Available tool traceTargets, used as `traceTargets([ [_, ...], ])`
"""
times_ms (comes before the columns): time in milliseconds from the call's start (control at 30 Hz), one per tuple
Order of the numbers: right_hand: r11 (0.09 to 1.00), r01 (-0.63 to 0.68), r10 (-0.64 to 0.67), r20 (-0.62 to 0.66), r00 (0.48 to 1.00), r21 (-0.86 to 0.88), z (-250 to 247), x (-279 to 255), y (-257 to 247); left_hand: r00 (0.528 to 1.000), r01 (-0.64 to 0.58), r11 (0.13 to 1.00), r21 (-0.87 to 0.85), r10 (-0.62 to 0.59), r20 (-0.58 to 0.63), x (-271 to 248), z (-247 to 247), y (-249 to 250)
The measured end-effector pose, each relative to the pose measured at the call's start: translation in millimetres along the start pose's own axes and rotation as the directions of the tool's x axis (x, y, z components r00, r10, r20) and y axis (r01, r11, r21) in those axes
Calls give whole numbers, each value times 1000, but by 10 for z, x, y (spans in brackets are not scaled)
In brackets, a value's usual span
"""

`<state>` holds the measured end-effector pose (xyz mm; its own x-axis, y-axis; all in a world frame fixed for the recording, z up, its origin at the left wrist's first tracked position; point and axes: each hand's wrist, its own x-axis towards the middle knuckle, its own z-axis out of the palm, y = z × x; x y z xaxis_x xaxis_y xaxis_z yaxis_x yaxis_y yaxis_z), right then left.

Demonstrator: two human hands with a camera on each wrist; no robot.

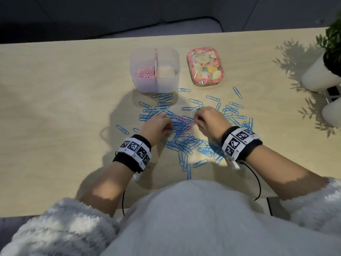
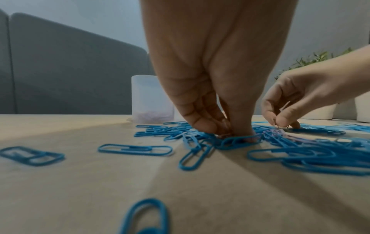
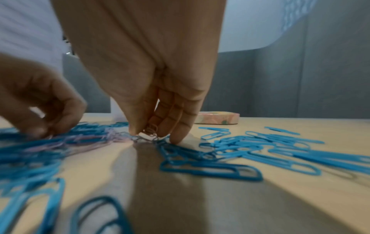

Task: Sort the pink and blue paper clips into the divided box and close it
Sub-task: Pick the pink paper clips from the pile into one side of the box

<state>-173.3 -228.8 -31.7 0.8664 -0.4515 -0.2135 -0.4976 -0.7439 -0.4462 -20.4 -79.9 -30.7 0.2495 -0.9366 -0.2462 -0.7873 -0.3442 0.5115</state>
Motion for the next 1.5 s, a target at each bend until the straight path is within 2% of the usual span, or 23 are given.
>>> traceTargets([
  [67, 983, -74, 85, -58, 995, 167, -79, -17, 24, 1000, -2, 1000, 3, 2, -6, -6, -3, -11],
  [133, 916, -174, 201, -38, 979, 361, -183, -23, 46, 999, 4, 1000, -27, -5, -37, -9, -3, -36],
  [200, 791, -213, 257, 5, 966, 573, -266, -25, 69, 994, 31, 989, -142, -45, -99, -11, -37, -57],
  [267, 582, -228, 291, 62, 955, 781, -325, -7, 95, 985, 77, 929, -362, -127, -118, 5, -93, -83],
  [367, 241, -298, 303, 220, 927, 924, -416, 27, 85, 964, 174, 736, -654, -264, -41, 55, -200, -78],
  [467, -110, -387, 312, 401, 861, 916, -449, 64, 58, 916, 309, 354, -883, -362, 175, 135, -290, -10],
  [500, -188, -404, 311, 444, 840, 895, -447, 81, 46, 894, 354, 246, -902, -373, 249, 166, -316, 14],
  [533, -209, -422, 303, 469, 830, 882, -430, 100, 28, 873, 394, 187, -900, -382, 303, 203, -329, 29],
  [567, -148, -444, 309, 468, 828, 883, -396, 115, 19, 860, 423, 190, -886, -393, 326, 238, -333, 49],
  [600, -12, -451, 334, 429, 839, 892, -344, 123, 11, 862, 427, 269, -863, -409, 299, 277, -313, 59],
  [667, 443, -387, 355, 238, 904, 808, -221, 121, -13, 912, 371, 602, -708, -379, 155, 332, -238, 76],
  [700, 667, -317, 304, 143, 942, 674, -174, 108, -33, 940, 324, 753, -572, -327, 102, 340, -194, 94],
  [733, 824, -235, 225, 83, 971, 515, -143, 96, -60, 957, 286, 851, -440, -279, 82, 343, -137, 110],
  [767, 916, -173, 160, 65, 985, 362, -116, 84, -80, 964, 265, 907, -329, -253, 79, 332, -88, 126],
  [833, 988, -109, 102, 67, 993, 110, -85, 56, -102, 975, 221, 959, -179, -215, 52, 288, -15, 150],
  [900, 997, -70, 70, 46, 996, -17, -57, 31, -104, 987, 164, 982, -93, -163, 10, 237, 10, 144],
  [1000, 998, -32, 32, 1, 999, -49, 0, 8, -74, 990, 139, 988, -62, -137, 40, 193, -10, 81],
  [1100, 996, -77, 76, -28, 997, -35, 7, 8, -52, 988, 145, 985, -97, -139, 60, 185, -70, 29],
  [1233, 976, -163, 162, 19, 987, 143, 5, 39, 32, 996, 76, 996, -46, -78, -40, 290, -125, 120],
  [1300, 880, -215, 211, 55, 976, 423, -62, 38, 64, 999, 31, 999, 18, -31, -29, 361, -131, 201],
  [1367, 708, -263, 278, 84, 957, 655, -154, 14, 87, 1000, 0, 996, 93, 0, 9, 430, -119, 248],
  [1433, 547, -292, 303, 140, 943, 784, -251, -26, 123, 999, -19, 991, 131, 14, 35, 488, -105, 266],
  [1500, 405, -267, 265, 168, 950, 874, -317, -62, 173, 999, -24, 989, 144, 20, 31, 513, -107, 268],
])
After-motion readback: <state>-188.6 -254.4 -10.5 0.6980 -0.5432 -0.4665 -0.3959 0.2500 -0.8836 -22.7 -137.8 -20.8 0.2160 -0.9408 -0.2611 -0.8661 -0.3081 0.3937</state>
